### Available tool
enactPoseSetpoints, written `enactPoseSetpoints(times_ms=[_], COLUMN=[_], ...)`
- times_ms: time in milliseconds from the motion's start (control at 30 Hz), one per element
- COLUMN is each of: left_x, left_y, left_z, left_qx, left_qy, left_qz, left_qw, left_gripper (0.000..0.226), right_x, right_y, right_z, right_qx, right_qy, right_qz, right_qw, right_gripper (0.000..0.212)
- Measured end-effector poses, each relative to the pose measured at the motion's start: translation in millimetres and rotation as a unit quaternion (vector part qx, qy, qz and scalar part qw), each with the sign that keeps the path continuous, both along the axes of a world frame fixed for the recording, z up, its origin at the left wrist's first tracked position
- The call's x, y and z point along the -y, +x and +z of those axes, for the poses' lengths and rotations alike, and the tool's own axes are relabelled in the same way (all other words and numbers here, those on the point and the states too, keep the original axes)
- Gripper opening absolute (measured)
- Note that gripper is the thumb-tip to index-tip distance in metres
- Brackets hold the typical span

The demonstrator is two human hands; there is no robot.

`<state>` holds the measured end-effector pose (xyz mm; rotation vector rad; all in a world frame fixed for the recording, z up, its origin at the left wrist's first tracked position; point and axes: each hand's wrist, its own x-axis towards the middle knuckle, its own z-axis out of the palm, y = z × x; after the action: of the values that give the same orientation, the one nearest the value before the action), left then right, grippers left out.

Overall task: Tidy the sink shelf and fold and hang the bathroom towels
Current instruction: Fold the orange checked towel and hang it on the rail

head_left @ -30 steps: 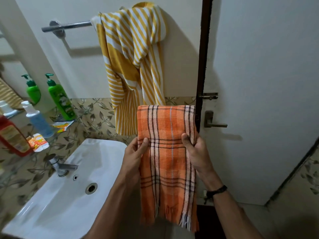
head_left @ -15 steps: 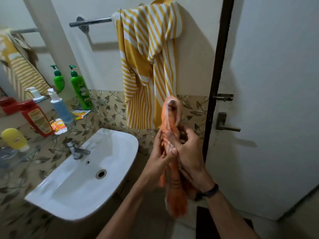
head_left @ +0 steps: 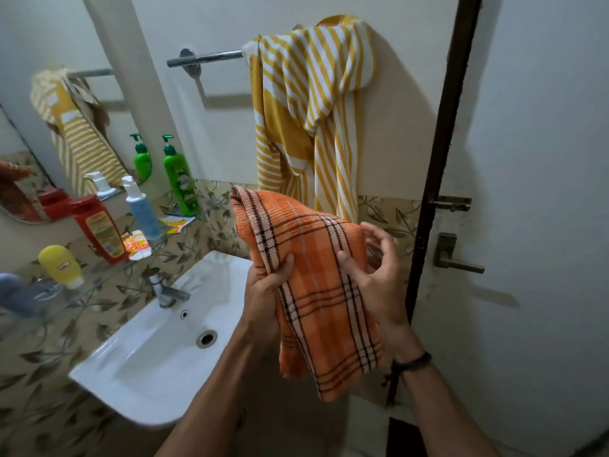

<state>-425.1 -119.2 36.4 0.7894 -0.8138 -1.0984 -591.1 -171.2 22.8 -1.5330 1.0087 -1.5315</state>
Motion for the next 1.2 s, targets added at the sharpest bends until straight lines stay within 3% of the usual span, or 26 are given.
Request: enactPoseSetpoints(times_ms=[67,167,300,400,500,667,833,1000,1200], left_x=[5,15,29,45,64,97,138,184,260], left_y=[17,49,94,135,171,216,269,296,321], left_z=[5,12,31,60,89,127,176,243,321], left_qx=[0.009,0.042,0.101,0.178,0.229,0.217,0.26,0.308,0.298], left_qy=[-0.025,-0.048,-0.054,-0.063,-0.089,-0.143,-0.161,-0.138,-0.072], left_qz=[-0.028,-0.069,-0.107,-0.063,-0.01,0.029,0.05,0.125,0.234], left_qw=[0.999,0.996,0.988,0.98,0.969,0.965,0.951,0.933,0.922], left_gripper=[0.027,0.035,0.058,0.061,0.051,0.033,0.035,0.047,0.023], right_x=[8,19,35,52,67,86,124,183,230], right_y=[4,16,38,68,107,167,217,256,287], right_z=[6,18,37,58,81,120,168,227,310], right_qx=[0.036,0.085,0.115,0.112,0.119,0.103,0.064,-0.04,-0.162], right_qy=[0.088,0.147,0.115,0.073,0.042,-0.023,-0.083,-0.147,-0.166], right_qz=[0.112,0.285,0.339,0.323,0.309,0.263,0.206,0.088,-0.026], right_qw=[0.989,0.943,0.927,0.937,0.943,0.959,0.973,0.984,0.972], right_gripper=[0.063,0.043,0.039,0.045,0.049,0.053,0.054,0.043,0.042])
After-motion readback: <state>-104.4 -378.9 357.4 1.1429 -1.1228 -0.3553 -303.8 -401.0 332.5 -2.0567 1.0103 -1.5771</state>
